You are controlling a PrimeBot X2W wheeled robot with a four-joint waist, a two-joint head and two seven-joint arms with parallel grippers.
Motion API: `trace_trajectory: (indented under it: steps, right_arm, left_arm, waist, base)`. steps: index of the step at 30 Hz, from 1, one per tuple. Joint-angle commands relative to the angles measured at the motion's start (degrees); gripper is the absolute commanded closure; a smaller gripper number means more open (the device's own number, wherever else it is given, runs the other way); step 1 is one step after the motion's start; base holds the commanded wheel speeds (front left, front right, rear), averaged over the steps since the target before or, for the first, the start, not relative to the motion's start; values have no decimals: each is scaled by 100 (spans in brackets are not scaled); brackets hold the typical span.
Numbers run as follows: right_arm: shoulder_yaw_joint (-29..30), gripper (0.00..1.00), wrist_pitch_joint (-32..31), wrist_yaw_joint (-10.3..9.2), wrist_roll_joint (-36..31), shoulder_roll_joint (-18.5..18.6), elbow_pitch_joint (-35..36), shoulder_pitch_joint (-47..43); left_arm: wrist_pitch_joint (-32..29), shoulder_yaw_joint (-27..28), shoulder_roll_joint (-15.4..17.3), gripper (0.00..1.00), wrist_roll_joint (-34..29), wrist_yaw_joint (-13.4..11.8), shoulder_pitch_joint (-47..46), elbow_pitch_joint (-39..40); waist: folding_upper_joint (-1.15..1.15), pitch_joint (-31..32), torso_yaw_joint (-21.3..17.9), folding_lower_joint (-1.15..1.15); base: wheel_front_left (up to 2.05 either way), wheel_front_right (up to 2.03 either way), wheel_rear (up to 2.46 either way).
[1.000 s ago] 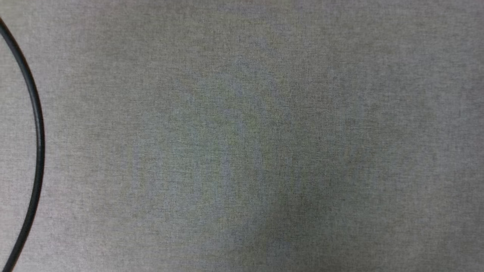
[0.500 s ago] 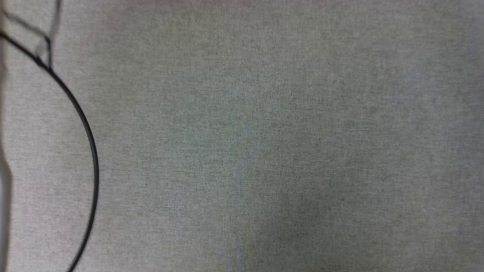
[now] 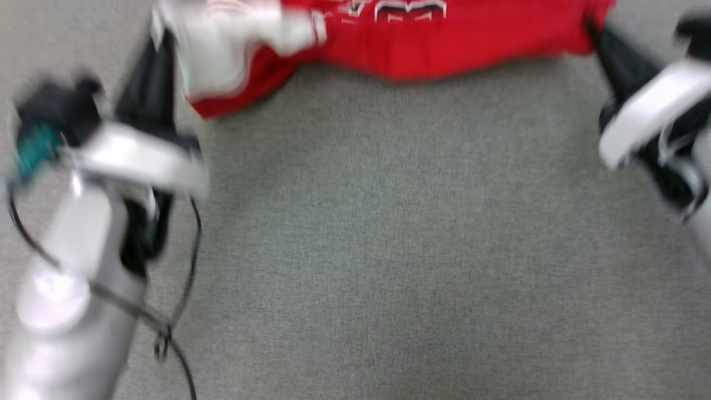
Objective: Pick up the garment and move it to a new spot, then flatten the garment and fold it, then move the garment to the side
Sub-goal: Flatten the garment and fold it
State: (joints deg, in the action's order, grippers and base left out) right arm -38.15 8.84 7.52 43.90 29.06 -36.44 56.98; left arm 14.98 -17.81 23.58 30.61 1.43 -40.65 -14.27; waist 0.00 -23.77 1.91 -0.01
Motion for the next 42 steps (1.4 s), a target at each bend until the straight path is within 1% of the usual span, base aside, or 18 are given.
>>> trace_trajectory:
  steps: [1,6,10,15,23,33,42]
  right_arm:
    - [-50,100,41,-7,56,77,97,-354]
    - [-156,100,48,-7,185,181,259,-1288]
    - [-194,100,36,-7,260,246,361,-1945]
    - [-179,100,25,-7,342,321,499,-2697]
    - [-46,100,-56,-7,412,455,789,-3733]
    - [427,100,-99,-7,289,370,1026,-5144]
    - [984,100,-283,-7,39,324,1417,-6265]
  left_arm:
    - [26,82,-1,100,37,-90,482,207]
    - [27,95,-37,100,160,-290,1873,687]
    - [27,115,-87,100,303,-427,2765,869]
    - [-5,23,-146,100,475,-490,3638,954]
    - [-54,-82,-187,100,686,-530,4506,899]
    - [-85,-92,-375,100,1120,-618,5547,853]
    - [-149,-123,-383,100,1393,-514,6142,662]
  waist:
    - [0,343,9,1]
    - [0,792,37,1]
    - [0,1086,69,1]
    - [0,1424,104,1]
    - [0,1822,137,1]
    - [0,2305,173,1]
    - [0,2453,246,1]
  base:
    - [0,0,0]
    - [0,0,0]
    - [0,0,0]
    - [0,0,0]
    - [0,0,0]
    - [0,0,0]
    - [0,0,0]
